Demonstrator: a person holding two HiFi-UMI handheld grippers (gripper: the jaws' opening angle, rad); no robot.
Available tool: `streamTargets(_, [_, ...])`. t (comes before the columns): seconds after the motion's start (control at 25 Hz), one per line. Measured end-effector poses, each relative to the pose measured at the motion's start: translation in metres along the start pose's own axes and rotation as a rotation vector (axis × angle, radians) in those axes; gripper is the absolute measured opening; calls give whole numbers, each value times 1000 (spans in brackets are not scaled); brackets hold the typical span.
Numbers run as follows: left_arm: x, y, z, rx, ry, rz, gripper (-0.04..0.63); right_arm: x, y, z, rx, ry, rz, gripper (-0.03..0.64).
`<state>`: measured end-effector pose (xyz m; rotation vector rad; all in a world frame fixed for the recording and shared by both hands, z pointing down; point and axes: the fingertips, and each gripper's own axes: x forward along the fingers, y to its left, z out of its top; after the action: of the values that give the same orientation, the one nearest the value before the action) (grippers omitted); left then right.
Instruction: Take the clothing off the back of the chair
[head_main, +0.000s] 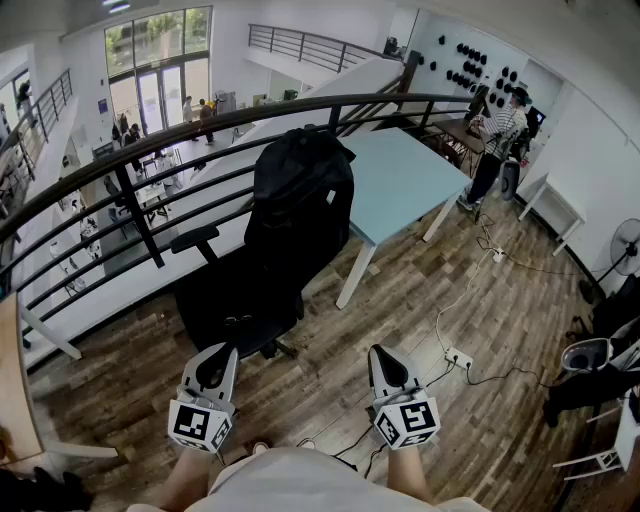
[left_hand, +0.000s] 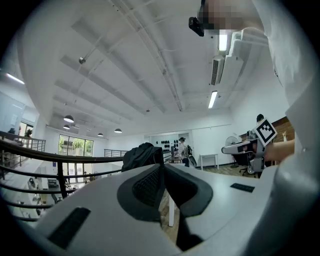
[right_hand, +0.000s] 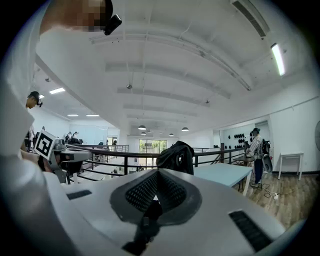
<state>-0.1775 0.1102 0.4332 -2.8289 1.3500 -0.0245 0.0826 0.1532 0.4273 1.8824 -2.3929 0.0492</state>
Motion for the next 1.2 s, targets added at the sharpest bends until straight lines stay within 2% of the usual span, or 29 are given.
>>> streamTargets(0.16, [6,-7,-2,-2,2,0,43,-1,-8,-3,7,2,9,18])
streamTargets(0.36, [12,-17,-2,-4,3,11,43,-3,-19,-5,85,-17,52,18])
streamTargets(0.68, [26,-46,-9,-21,17,29,43,-15,-43,-17,79,6,85,18])
streamTargets(0.96, [45,-86,-30,-41,61,-11,43,-34,-68,-45,112,59,94,18])
streamTargets(1.2, [68,-91,-34,-29,51,-20,43,-24,-77,-63,123,79,111,18])
